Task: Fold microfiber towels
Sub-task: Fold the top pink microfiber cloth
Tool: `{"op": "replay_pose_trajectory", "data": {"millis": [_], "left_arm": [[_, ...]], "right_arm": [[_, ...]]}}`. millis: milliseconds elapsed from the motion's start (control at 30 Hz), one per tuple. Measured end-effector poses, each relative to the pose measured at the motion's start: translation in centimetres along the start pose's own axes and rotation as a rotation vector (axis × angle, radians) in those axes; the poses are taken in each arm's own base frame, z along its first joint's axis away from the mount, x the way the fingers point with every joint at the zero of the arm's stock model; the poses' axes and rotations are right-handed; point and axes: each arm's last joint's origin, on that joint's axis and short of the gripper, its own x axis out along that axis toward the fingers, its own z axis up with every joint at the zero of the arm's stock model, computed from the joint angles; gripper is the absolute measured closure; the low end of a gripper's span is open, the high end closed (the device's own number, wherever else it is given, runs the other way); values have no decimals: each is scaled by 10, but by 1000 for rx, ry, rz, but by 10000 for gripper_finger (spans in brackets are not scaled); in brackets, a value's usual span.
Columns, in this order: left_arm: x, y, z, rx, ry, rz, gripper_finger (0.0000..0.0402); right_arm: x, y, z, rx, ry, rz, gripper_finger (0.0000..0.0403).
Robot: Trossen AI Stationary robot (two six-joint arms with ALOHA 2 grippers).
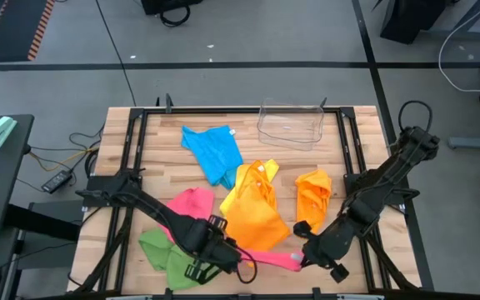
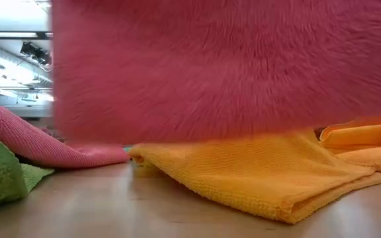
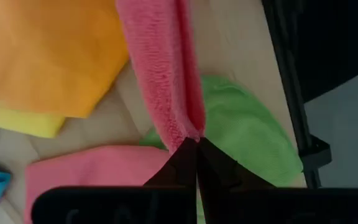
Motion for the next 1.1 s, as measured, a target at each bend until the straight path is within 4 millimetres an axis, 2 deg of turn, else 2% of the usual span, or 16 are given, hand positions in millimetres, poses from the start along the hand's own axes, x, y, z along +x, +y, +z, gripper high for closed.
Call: {"op": "replay_pose_trajectory", "data": {"millis": [133,267,367,500,733,867,933,1100], "left_arm": [[21,-3,3,16,75,18,379],[38,6,2,23,182,81,381],[39,16,-2,8,240,132,389],[39,30,1,-45,227,158,390],[48,50,6,-232,211,238,358],[52,54,5,-300,199,384,339],[58,57,2,-338,214,461,325],[85,62,-14,-389,312,522,295]], "right_arm": [[12,-17,-1,37,42,-60,389],[14,-39,0,103,64,-118,389],[12,-56,-2,171,100,-178,389],[10,-77,-4,215,137,-241,389],[10,-96,-5,254,148,-288,389],[14,-101,-8,270,168,-300,389],[16,-105,-12,303,177,-321,389],[19,-116,-25,402,198,-384,389]]}}
